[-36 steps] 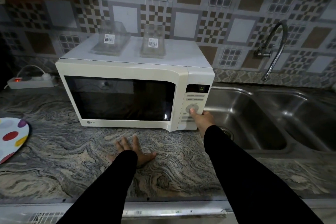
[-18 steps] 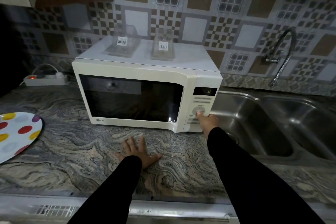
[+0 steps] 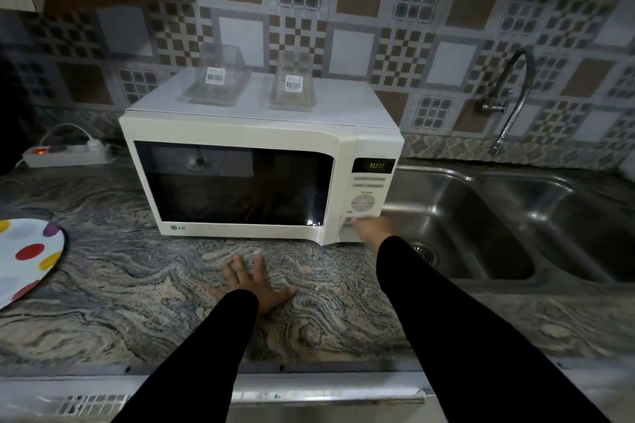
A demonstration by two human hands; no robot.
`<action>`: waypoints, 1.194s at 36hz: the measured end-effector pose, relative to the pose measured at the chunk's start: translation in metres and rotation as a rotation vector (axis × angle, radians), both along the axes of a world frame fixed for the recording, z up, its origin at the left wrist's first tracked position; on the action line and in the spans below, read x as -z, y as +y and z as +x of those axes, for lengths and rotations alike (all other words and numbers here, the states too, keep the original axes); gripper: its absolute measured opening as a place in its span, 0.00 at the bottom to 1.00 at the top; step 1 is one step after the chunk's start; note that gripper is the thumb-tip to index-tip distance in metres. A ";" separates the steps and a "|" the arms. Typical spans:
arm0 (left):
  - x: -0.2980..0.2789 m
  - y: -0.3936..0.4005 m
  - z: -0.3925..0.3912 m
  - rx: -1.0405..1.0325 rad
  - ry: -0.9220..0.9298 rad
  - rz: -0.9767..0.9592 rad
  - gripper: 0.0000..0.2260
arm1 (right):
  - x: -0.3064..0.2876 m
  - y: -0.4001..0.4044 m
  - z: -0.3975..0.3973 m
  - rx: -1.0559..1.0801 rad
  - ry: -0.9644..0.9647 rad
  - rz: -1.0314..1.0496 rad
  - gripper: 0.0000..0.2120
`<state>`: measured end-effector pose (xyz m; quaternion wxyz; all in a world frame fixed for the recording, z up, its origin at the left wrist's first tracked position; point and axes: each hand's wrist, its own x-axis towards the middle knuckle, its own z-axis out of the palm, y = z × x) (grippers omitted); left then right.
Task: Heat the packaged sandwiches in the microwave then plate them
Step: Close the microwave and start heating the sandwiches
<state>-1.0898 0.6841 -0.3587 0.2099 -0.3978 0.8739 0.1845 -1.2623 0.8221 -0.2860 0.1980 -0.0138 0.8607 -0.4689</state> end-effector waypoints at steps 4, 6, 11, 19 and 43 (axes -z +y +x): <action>0.000 -0.002 0.005 0.034 0.031 0.001 0.50 | 0.011 0.008 0.031 -0.212 0.051 0.243 0.17; 0.002 -0.004 0.010 0.068 0.034 -0.012 0.48 | 0.022 0.012 0.046 -0.331 0.024 0.348 0.18; 0.008 -0.008 0.030 0.135 0.081 -0.033 0.42 | 0.052 0.021 0.081 -0.505 0.058 0.524 0.29; 0.015 -0.007 0.067 0.161 0.050 -0.058 0.45 | 0.066 0.035 0.129 -0.580 0.176 0.732 0.33; 0.000 0.001 0.102 0.249 0.027 -0.003 0.36 | 0.072 0.037 0.168 -0.656 0.112 0.767 0.36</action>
